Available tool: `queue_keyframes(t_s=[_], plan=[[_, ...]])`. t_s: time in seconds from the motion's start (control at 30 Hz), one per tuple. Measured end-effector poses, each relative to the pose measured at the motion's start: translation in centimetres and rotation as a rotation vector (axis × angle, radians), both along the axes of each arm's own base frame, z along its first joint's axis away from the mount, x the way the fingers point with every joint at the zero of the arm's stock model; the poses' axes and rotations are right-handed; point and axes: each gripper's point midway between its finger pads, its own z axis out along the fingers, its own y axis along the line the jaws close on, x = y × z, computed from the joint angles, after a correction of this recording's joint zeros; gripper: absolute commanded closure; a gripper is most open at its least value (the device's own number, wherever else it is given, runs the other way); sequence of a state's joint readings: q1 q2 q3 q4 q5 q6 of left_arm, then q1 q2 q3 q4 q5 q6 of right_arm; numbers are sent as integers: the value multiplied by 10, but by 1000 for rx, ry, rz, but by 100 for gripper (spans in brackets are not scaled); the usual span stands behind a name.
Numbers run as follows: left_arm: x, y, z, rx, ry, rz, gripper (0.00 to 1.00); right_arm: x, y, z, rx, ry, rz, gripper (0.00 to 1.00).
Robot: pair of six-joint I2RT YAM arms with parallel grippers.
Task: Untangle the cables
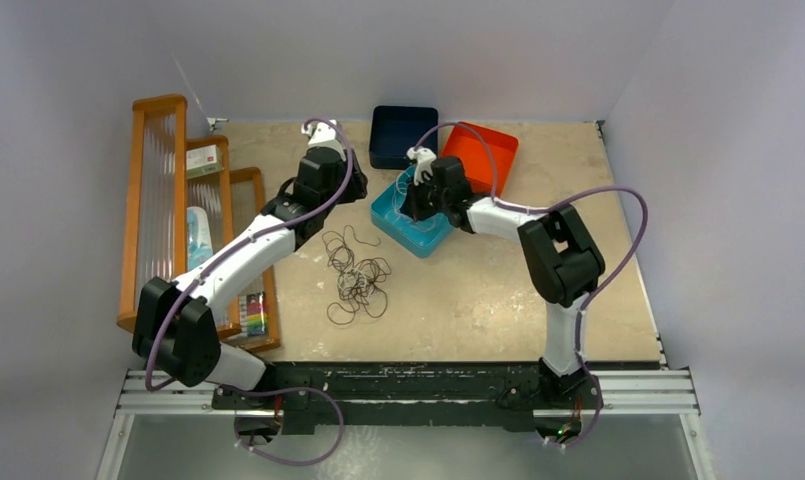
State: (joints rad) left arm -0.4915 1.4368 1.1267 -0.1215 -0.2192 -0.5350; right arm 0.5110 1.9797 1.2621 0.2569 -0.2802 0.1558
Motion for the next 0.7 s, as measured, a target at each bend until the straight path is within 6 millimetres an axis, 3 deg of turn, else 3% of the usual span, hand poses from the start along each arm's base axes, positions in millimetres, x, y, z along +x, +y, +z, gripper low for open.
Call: queue_keyframes(t_s=[0.17, 0.37, 0.7], plan=[[-3, 4, -5, 17, 12, 9, 59, -11, 16, -4, -6, 15, 36, 80], [-4, 5, -8, 23, 21, 10, 59, -16, 10, 0, -26, 26, 25, 66], [-4, 5, -7, 22, 21, 10, 59, -16, -17, 69, -54, -91, -73, 50]])
